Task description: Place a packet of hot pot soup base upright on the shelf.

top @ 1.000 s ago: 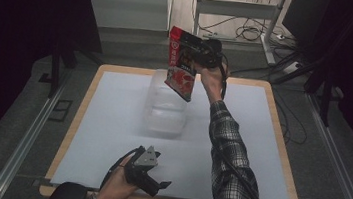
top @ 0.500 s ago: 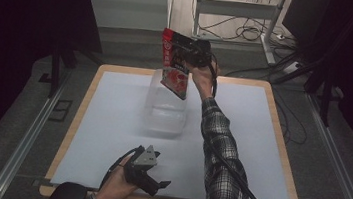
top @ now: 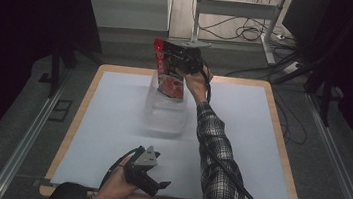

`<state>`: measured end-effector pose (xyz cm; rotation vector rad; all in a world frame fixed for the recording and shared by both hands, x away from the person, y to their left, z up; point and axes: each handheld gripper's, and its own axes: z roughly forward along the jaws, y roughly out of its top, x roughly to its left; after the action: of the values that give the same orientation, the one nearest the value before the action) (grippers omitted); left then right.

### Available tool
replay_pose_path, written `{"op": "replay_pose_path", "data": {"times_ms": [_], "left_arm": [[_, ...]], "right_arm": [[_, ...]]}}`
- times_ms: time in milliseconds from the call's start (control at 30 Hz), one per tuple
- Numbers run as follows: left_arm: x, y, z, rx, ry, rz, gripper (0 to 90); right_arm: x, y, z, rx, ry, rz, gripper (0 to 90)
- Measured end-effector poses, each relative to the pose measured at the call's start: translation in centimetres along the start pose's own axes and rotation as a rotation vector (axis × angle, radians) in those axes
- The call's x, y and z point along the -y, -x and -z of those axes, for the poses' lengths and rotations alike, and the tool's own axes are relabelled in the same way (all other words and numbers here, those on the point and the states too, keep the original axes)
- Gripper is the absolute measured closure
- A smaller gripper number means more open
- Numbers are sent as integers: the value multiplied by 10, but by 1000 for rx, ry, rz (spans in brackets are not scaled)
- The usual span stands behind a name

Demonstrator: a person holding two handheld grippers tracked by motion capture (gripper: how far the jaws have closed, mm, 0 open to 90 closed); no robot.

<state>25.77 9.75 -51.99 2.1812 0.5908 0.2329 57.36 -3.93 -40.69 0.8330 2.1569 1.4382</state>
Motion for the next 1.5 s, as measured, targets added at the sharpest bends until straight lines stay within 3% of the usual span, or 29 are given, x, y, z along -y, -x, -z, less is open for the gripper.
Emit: {"op": "replay_pose_path", "data": {"times_ms": [133, 200, 433, 533, 800, 1033, 1167, 1500], "left_arm": [[0, 0, -1, 5, -3, 2, 11], [0, -1, -1, 10, -5, 6, 11], [2, -2, -4, 17, -12, 23, 10], [2, -2, -3, 12, -7, 23, 12], [5, -4, -4, -24, 22, 0, 15], [6, -4, -4, -14, 44, 5, 11], [6, -4, -4, 4, 51, 5, 7], [5, -3, -4, -2, 65, -17, 0]], "right_arm": [[11, 2, 2, -4, 10, -29, 742], [14, 7, 5, -3, -2, -62, 728], [24, 16, 14, 7, -34, -108, 687], [24, 17, 15, 14, -42, -105, 655], [19, 12, 16, 12, -68, -75, 439], [16, 9, 18, 39, -97, -43, 304], [15, 9, 22, 29, -97, -40, 261], [13, 7, 35, 24, -104, -37, 107]]}}
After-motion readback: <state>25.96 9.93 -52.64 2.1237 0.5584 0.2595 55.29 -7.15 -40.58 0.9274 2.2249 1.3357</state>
